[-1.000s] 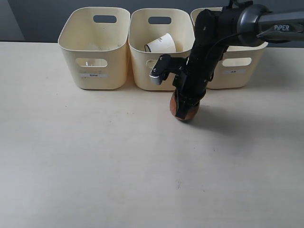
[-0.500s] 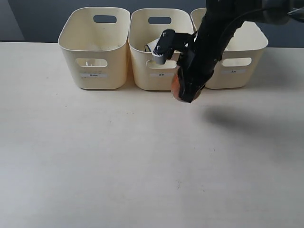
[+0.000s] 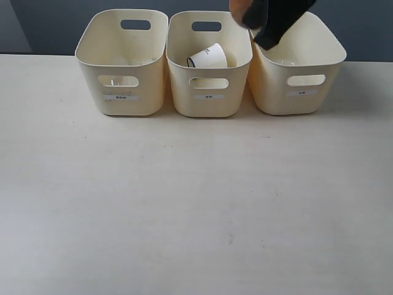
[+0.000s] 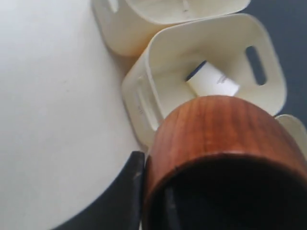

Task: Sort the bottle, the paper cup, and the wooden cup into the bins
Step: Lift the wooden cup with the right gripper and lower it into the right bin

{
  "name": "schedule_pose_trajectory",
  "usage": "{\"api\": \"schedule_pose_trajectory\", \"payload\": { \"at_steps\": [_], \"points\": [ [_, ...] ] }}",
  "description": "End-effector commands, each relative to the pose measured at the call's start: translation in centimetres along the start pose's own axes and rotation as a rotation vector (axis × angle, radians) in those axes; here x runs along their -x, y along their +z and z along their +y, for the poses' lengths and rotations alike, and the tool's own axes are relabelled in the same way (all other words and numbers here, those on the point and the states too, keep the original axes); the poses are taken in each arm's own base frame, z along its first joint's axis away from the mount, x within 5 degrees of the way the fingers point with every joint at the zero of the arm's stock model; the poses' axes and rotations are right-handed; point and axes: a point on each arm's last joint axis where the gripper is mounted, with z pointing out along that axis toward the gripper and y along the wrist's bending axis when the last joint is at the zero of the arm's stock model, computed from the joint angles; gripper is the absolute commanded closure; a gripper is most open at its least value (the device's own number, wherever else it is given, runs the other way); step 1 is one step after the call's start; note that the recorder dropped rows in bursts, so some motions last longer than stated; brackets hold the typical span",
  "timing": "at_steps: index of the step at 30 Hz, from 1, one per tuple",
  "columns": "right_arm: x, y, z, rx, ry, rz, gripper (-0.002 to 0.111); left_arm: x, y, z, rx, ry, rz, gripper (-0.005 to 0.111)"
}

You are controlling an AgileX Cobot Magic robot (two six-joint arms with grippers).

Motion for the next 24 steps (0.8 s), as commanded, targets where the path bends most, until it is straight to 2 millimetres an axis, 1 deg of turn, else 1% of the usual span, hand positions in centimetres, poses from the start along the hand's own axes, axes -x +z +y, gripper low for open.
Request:
{"api": "schedule_pose_trajectory", "payload": {
  "at_steps": [1, 6, 11, 14, 16, 24],
  "points": [
    [0.4, -1.7, -1.5, -0.185, 0.045, -0.047, 0.109, 0.0, 0.0, 0.0, -0.001, -0.002, -0.003, 0.107],
    [-0.5, -0.6, -2.7, -0.270, 0.090, 0.010, 0.109, 0.0, 0.0, 0.0, -0.001, -0.002, -0.003, 0.107],
    [-1.0, 0.8, -4.2, -0.327, 0.159, -0.045, 0.109, 0.0, 0.0, 0.0, -0.001, -0.002, -0.003, 0.107],
    [-1.8, 2.3, -5.3, -0.350, 0.210, -0.054, 0.109, 0.0, 0.0, 0.0, -0.001, -0.002, -0.003, 0.107],
    [-2.6, 3.6, -6.0, -0.356, 0.249, -0.044, 0.109, 0.0, 0.0, 0.0, -0.001, -0.002, -0.003, 0.107],
    [-4.8, 8.5, -7.5, -0.369, 0.340, -0.048, 0.109, 0.0, 0.0, 0.0, -0.001, -0.002, -0.003, 0.107]
  ]
}}
